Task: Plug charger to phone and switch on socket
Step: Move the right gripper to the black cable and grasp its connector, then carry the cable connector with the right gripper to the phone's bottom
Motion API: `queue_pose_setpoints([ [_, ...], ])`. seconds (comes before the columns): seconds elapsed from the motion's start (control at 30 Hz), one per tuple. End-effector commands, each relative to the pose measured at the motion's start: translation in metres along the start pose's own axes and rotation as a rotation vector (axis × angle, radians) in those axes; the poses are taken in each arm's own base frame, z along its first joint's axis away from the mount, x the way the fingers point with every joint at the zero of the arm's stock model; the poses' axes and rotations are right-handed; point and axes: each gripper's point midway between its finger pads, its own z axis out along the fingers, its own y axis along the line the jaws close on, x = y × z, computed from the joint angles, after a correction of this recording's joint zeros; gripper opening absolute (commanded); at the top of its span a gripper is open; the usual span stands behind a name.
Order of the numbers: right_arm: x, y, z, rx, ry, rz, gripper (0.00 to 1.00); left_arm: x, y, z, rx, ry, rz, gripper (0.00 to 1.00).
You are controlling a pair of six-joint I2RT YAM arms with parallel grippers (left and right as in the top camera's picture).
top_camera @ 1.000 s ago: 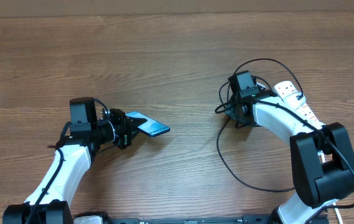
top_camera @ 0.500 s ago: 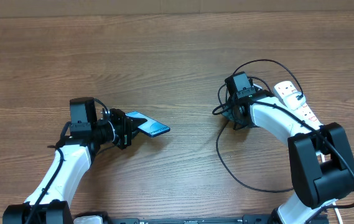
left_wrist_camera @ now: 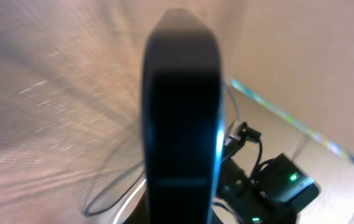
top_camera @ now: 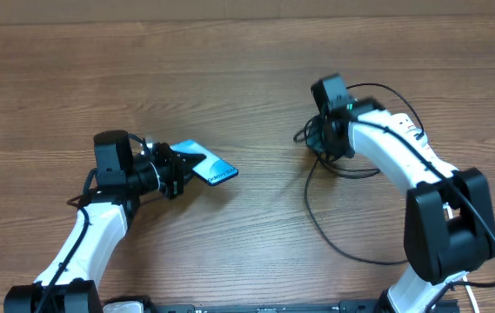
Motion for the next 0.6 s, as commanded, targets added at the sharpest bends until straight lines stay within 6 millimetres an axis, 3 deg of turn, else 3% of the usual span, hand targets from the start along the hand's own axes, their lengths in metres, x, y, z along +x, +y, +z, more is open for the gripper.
queue_pose_setpoints([
  [0.0,-0.021,0.016,-0.061,-0.059,-0.031,-0.048,0.04,0.007,-0.026,-0.005,0.101,0.076,0.113,0.04],
  [0.13,0.003,0.032,-0.109,-0.220,0.048,-0.157,0.04,-0.001,-0.032,-0.009,0.147,0.104,0.135,0.04],
  [0.33,0.072,0.069,-0.187,-0.646,0.237,-0.370,0.04,-0.017,-0.042,-0.004,0.229,0.210,0.204,0.04],
  [0.43,0.106,0.076,-0.205,-0.748,0.342,-0.465,0.04,-0.021,-0.054,0.001,0.269,0.296,0.252,0.04],
  [0.57,0.142,0.085,-0.198,-0.753,0.433,-0.532,0.04,-0.024,-0.074,0.004,0.310,0.420,0.352,0.04],
])
